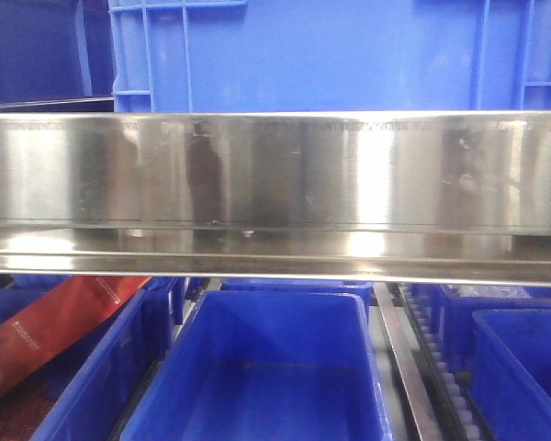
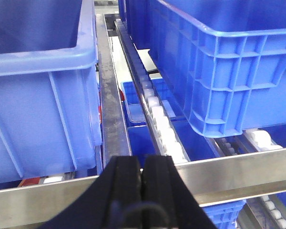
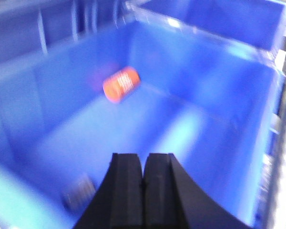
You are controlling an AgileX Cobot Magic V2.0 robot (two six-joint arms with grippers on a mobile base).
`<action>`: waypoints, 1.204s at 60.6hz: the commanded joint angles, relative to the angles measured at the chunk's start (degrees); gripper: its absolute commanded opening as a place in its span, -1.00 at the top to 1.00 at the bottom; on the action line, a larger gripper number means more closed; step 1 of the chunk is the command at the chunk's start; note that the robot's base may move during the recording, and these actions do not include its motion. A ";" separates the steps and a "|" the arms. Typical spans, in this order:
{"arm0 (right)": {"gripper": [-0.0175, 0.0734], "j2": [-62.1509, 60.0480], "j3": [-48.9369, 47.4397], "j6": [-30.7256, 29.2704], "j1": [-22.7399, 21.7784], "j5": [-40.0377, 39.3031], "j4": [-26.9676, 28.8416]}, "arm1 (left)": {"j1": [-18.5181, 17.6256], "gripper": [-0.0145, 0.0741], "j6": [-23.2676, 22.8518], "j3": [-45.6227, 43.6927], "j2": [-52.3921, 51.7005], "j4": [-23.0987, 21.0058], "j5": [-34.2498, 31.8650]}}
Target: Place cylindrical capacitor in blue bin on shelf
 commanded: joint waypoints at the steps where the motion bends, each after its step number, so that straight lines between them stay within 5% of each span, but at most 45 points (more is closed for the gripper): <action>1: 0.97 -5.32 6.81 -0.01 0.16 -5.18 -0.88 | 0.23 0.92 -0.34 0.71 -0.23 0.10 -2.90; 12: 0.97 -17.59 23.19 0.51 -0.85 -13.48 -0.88 | 0.23 0.92 -0.34 1.55 -0.23 0.10 -5.11; 33: 0.97 -38.37 43.41 2.56 -11.99 -13.81 -0.88 | 0.23 0.92 -0.34 3.19 -0.23 0.20 -9.53; 53: 0.97 -53.16 50.00 2.56 -13.32 -16.23 -0.88 | 0.23 0.92 -0.34 4.79 -0.23 0.20 -9.64; 73: 0.97 -54.75 50.13 2.56 -13.32 -18.28 -0.88 | 0.23 0.92 -0.34 4.79 -0.23 0.20 -9.74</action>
